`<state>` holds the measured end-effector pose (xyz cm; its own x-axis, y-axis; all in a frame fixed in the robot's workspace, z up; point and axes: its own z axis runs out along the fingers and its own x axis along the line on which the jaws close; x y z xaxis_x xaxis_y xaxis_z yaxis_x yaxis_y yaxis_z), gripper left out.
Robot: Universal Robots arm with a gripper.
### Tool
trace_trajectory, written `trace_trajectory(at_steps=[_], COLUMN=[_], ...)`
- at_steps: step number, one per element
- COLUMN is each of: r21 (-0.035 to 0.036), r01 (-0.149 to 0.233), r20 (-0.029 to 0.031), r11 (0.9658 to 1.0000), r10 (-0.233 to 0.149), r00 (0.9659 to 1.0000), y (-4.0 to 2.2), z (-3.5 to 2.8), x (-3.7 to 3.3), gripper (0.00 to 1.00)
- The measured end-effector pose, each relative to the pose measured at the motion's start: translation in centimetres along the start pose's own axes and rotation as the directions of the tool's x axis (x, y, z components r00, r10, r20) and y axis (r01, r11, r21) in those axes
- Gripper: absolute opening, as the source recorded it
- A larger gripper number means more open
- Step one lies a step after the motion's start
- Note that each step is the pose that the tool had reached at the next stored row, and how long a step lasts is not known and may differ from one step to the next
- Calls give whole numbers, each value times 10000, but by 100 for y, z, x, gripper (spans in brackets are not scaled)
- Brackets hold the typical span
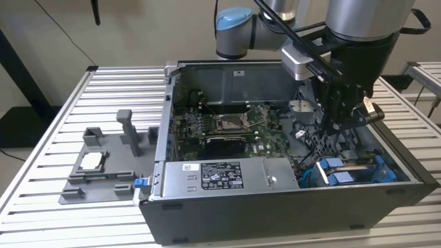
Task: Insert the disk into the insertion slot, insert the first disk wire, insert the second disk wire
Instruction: 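Insert the second disk wire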
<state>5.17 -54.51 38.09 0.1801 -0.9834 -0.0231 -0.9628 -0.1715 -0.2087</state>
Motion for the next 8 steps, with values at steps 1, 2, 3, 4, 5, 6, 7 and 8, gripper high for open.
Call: trace_trajectory(at_steps=[1,2,3,4,5,6,7,8], r21=[2,6,13,20,29,38,50,54], r01=[-3,-5,-6,-5,-5,-5,-4,-4], r20=[13,22,30,28,26,25,22,23], r11=[10000,10000,10000,10000,10000,10000,10000,10000], r10=[3,5,6,5,5,5,3,3], r00=[10000,10000,10000,10000,10000,10000,10000,10000], y=[0,0,1,2,3,5,6,9], z=[-18,-36,-47,-52,-55,-54,-54,-54], x=[-6,-13,-24,-40,-55,-79,-106,-123], gripper=[23,23,23,23,23,23,23,23])
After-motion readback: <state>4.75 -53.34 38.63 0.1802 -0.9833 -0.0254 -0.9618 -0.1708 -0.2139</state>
